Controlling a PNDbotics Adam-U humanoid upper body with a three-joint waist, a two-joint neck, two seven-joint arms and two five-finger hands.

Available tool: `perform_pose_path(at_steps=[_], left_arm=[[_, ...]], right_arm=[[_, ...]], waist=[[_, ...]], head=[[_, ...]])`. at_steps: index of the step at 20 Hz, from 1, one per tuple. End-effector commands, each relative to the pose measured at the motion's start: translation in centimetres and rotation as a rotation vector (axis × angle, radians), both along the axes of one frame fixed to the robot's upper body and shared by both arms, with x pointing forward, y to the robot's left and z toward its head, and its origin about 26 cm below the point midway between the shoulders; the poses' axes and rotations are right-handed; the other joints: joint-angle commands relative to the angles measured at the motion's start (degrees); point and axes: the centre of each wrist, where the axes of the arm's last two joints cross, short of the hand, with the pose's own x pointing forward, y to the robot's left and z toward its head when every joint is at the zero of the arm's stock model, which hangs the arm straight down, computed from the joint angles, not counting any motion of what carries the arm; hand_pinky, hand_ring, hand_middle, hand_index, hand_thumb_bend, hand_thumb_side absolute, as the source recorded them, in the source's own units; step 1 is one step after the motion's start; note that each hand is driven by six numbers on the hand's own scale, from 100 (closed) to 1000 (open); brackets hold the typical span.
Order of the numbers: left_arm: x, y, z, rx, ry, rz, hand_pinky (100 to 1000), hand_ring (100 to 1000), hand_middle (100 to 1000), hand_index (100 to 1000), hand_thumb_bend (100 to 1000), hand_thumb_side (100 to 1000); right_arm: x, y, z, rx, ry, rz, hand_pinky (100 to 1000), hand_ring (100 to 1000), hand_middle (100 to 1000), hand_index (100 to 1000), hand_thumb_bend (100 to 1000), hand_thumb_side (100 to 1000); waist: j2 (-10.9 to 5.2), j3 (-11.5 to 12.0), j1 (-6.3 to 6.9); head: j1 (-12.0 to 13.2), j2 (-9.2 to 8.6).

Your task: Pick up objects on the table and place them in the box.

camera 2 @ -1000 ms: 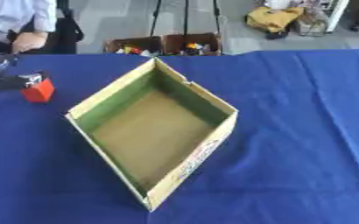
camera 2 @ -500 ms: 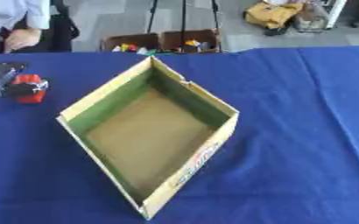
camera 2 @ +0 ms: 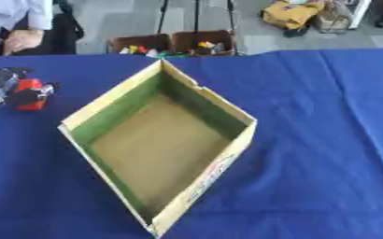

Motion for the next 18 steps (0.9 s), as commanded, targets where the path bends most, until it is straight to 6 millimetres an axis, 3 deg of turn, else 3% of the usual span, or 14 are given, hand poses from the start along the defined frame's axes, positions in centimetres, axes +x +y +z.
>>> perform_pose_path(at_steps=[1, 3, 9, 13, 18], left_arm=[[-0.4, 0.7, 2.0, -0.002, -0.016, 0.012, 461, 743, 822, 993, 441, 945], [-0.5, 0.8, 2.5, 0.007, -0.009, 0.017, 498, 777, 834, 994, 450, 972], [-0.8, 0.7, 3.7, 0.027, 0.003, 0.009, 474, 757, 824, 988, 436, 968], [-0.9, 0.6, 4.0, 0.022, 0.019, -0.001, 438, 705, 814, 983, 424, 946], [-0.9, 0.4, 3.8, -0.006, 0.044, -0.022, 423, 674, 809, 972, 424, 853]], right_arm=[[-0.5, -0.2, 0.6, -0.006, -0.020, -0.004, 770, 733, 724, 803, 100, 741], [-0.5, -0.3, 0.5, -0.004, -0.014, -0.008, 771, 732, 724, 803, 100, 741], [-0.5, -0.4, 0.2, -0.003, -0.001, -0.015, 772, 732, 723, 803, 100, 740], [-0.6, -0.5, 0.1, 0.000, 0.004, -0.018, 772, 733, 722, 803, 100, 739], [-0.6, -0.5, 0.0, 0.005, 0.003, -0.016, 775, 733, 722, 803, 100, 739]], waist=[[-0.49, 0.3, 0.44], [-0.70, 0.6, 0.42], [-1.53, 1.4, 0.45], [-1.82, 1.8, 0.33], [-1.74, 2.0, 0.18]], head=[[0.1, 0.08], [-0.1, 0.53], [-0.3, 1.47], [-0.5, 1.70], [-0.5, 1.56]])
